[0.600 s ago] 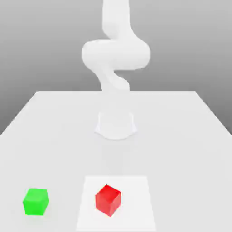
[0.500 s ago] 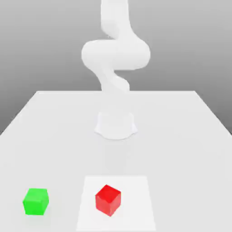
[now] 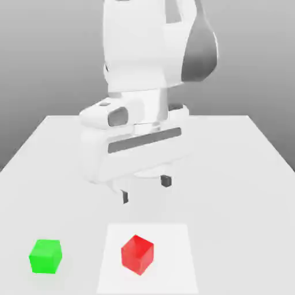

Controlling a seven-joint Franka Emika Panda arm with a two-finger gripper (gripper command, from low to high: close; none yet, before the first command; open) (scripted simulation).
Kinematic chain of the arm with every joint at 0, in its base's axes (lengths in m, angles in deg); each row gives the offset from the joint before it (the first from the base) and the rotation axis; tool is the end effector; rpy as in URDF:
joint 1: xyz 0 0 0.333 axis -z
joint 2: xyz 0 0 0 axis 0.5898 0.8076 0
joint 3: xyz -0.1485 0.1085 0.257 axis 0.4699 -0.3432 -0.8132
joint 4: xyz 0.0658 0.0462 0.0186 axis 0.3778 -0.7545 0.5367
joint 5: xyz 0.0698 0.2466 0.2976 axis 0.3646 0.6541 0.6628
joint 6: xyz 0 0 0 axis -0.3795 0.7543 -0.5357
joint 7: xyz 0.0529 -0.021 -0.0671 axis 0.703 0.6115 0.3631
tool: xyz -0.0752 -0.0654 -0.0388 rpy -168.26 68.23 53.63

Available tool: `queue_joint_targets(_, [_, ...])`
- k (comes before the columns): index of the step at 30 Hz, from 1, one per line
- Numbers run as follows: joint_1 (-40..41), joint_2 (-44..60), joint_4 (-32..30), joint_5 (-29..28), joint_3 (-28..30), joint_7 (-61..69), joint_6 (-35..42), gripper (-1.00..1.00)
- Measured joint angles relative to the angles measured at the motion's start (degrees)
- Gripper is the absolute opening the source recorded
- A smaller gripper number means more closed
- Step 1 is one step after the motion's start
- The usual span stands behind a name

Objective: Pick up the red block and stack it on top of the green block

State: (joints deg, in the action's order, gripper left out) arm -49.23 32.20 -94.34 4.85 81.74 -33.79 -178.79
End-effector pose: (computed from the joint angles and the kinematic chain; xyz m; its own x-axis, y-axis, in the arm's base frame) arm 0.4547 -0.0126 0.2932 0.9903 0.0013 0.1386 0.0085 -0.9987 -0.0507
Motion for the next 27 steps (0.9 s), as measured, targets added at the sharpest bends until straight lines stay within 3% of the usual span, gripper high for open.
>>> queue_joint_targets(4, [0.70, 7.97, -2.95, -0.61, -0.16, 8.44, -4.21, 0.00])
queue_joint_targets(9, [3.84, 18.24, -2.13, 4.54, -4.38, 14.15, -12.17, 0.00])
queue_joint_targets(10, [4.86, 20.21, -1.83, 5.67, -5.64, 15.00, -13.80, -1.00])
queue_joint_targets(17, [5.14, 20.65, -1.77, 5.82, -5.97, 15.13, -14.05, -1.00])
queue_joint_targets(23, [3.49, 10.17, -3.18, -1.06, -1.89, 10.35, -5.16, -1.00])
queue_joint_targets(27, [10.84, 9.36, 0.83, -0.84, 4.13, 14.96, -0.10, -1.00])
